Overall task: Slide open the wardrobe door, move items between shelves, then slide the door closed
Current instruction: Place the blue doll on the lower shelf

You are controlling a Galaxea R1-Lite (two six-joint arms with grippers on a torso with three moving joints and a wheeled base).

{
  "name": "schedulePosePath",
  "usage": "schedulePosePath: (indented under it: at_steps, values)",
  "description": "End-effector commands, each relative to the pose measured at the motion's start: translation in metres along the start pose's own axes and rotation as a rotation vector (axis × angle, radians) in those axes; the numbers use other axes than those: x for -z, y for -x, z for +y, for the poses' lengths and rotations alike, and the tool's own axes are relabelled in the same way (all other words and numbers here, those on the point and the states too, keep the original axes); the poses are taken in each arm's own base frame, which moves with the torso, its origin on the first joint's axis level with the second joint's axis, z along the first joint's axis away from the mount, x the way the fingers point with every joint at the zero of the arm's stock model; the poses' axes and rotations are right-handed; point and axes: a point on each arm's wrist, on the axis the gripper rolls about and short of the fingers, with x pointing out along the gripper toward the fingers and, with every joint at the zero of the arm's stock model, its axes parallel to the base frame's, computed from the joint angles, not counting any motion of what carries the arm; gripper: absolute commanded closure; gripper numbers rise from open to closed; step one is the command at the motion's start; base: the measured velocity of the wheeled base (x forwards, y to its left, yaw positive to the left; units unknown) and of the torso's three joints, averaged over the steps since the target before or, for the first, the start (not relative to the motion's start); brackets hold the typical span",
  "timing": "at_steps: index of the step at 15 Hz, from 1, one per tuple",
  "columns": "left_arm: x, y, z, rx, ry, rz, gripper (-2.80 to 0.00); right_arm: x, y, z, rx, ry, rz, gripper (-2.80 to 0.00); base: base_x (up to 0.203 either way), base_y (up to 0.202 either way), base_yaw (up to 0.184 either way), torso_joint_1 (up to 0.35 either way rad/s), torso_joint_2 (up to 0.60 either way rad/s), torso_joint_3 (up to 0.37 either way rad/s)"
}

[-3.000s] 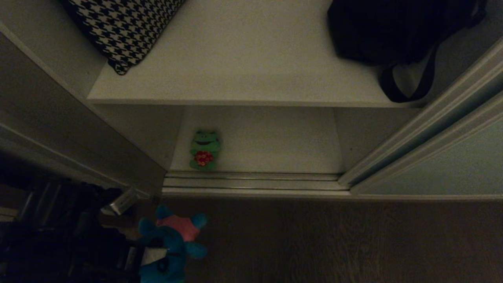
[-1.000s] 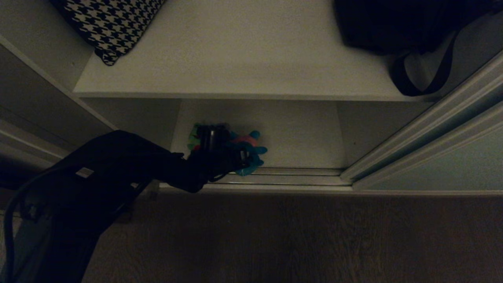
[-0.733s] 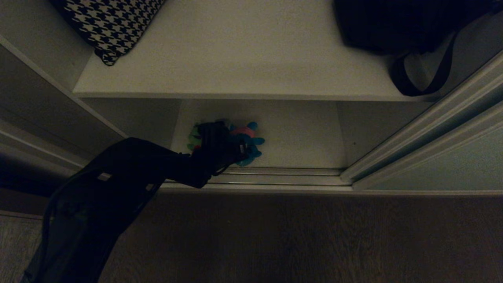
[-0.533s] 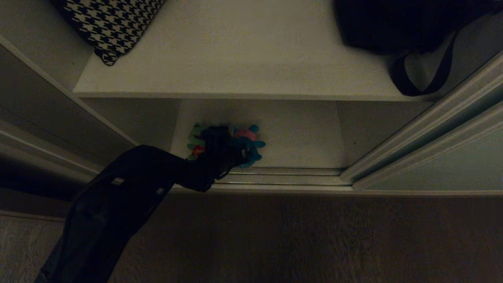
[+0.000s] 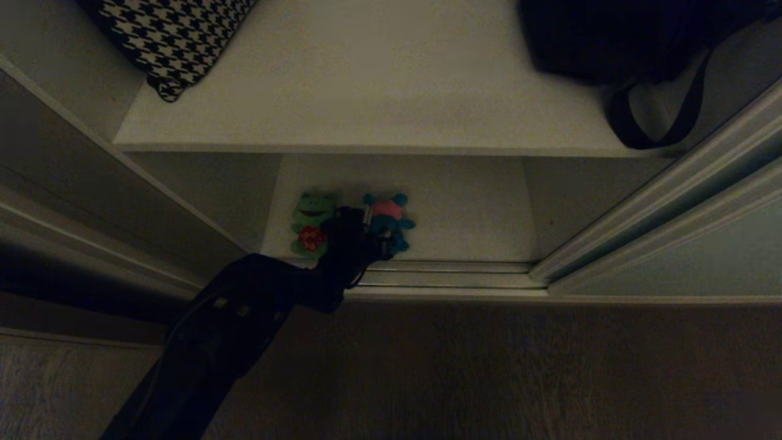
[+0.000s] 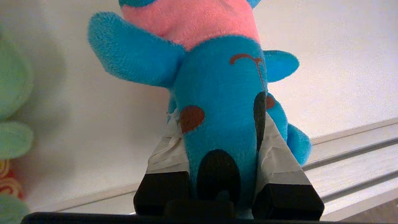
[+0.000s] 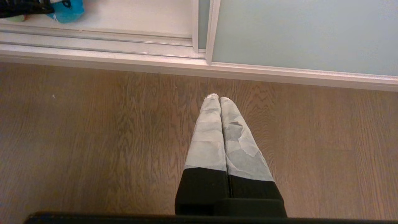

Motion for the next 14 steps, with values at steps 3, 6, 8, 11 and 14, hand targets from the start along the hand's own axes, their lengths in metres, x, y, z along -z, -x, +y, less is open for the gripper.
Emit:
schedulePosePath:
  at_steps: [3, 6, 8, 11, 14]
  values:
    - [0.006, -0.001, 0.006, -0.006, 0.001, -0.001, 0.00, 0.000, 0.000, 0.000, 0.000, 0.000, -0.001, 0.00, 0.000, 0.000, 0.000, 0.000, 0.00, 0.000]
    - [0.005, -0.001, 0.013, -0.004, 0.010, -0.003, -2.80, 0.000, 0.000, 0.000, 0.000, 0.000, -0.001, 0.00, 0.000, 0.000, 0.000, 0.000, 0.00, 0.000]
    - [0.002, -0.001, 0.019, 0.009, 0.014, -0.011, -2.80, 0.000, 0.000, 0.000, 0.001, 0.000, -0.001, 0.00, 0.000, 0.000, 0.000, 0.000, 0.00, 0.000]
    - [-0.009, 0.001, 0.026, 0.004, 0.031, -0.030, -2.80, 0.000, 0.000, 0.000, 0.000, 0.000, 0.000, 0.00, 0.000, 0.000, 0.000, 0.000, 0.00, 0.000]
    - [-0.044, 0.006, 0.027, -0.002, 0.094, -0.085, -2.80, 0.000, 0.000, 0.000, 0.001, 0.000, 0.000, 0.00, 0.000, 0.000, 0.000, 0.000, 0.00, 0.000]
